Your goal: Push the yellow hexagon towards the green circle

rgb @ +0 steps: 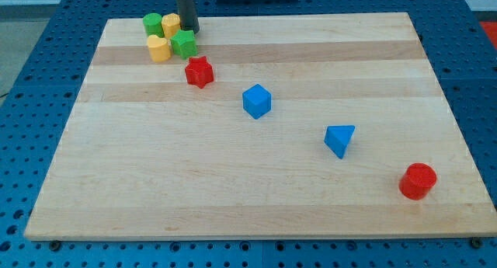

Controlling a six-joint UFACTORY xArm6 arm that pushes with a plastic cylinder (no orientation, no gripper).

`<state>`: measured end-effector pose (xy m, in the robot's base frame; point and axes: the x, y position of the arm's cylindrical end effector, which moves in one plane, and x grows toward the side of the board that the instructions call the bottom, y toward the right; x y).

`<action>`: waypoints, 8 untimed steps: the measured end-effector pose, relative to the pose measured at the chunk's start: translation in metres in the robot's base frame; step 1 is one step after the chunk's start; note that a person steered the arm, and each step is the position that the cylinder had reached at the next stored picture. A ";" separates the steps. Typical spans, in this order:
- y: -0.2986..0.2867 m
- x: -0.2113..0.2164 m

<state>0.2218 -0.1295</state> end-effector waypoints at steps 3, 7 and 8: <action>-0.017 -0.020; -0.051 0.016; -0.017 0.019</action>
<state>0.2404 -0.1468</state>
